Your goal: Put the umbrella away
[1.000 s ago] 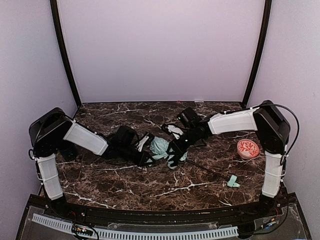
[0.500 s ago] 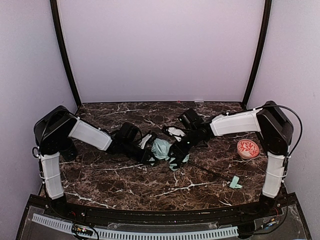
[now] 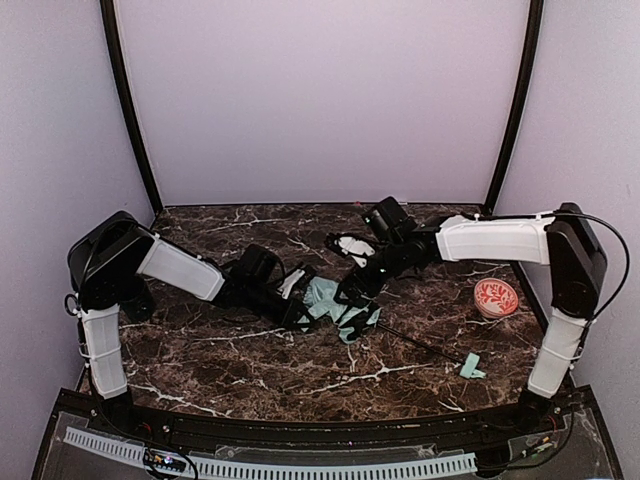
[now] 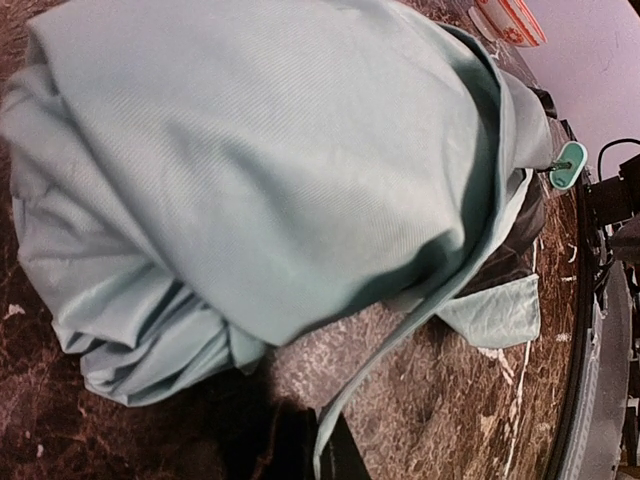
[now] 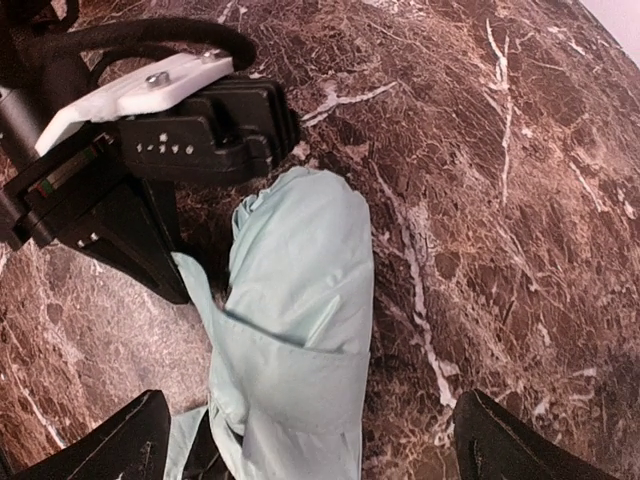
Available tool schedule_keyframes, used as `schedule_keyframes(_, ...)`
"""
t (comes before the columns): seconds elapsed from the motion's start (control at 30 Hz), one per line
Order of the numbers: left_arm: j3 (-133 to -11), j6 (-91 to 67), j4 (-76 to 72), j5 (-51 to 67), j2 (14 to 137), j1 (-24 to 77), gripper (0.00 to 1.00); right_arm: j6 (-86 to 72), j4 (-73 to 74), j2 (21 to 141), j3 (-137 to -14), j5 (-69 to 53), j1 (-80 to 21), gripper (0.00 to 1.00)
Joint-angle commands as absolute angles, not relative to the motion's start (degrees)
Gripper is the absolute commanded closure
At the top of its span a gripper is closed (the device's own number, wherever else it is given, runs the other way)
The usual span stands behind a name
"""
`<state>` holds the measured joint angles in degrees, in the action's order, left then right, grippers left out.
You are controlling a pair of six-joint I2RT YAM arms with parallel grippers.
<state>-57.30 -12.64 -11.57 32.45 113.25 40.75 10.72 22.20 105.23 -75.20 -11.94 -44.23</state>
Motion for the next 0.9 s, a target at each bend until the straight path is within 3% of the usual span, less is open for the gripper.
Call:
schedule_keyframes(0.0, -55.65, -11.03, -1.99, 29.68, 114.96, 41.61, 1.0, 11.17, 23.33, 99.71, -70.58, -6.05, -47.44, 0.0)
schedule_keyframes(0.5, -55.44, -8.8, -0.29, 28.47, 113.31, 43.42, 1.0, 12.11, 20.71, 110.24, -66.46, 6.93, -51.2, 0.03)
schedule_keyframes(0.63, -55.16, -8.23, 0.16, 28.08, 112.67, 43.42, 1.0, 12.3, 20.67, 112.81, -66.44, 10.09, -51.21, 0.22)
schedule_keyframes(0.73, -54.34, -7.25, -0.07, 28.15, 111.54, 43.65, 1.0, 11.45, 20.0, 113.73, -66.53, 9.81, -50.95, 0.47)
schedule_keyframes(0.87, -52.86, -5.52, -1.34, 29.04, 109.09, 44.49, 1.0, 8.75, 19.76, 113.16, -67.41, 6.07, -48.75, 0.72)
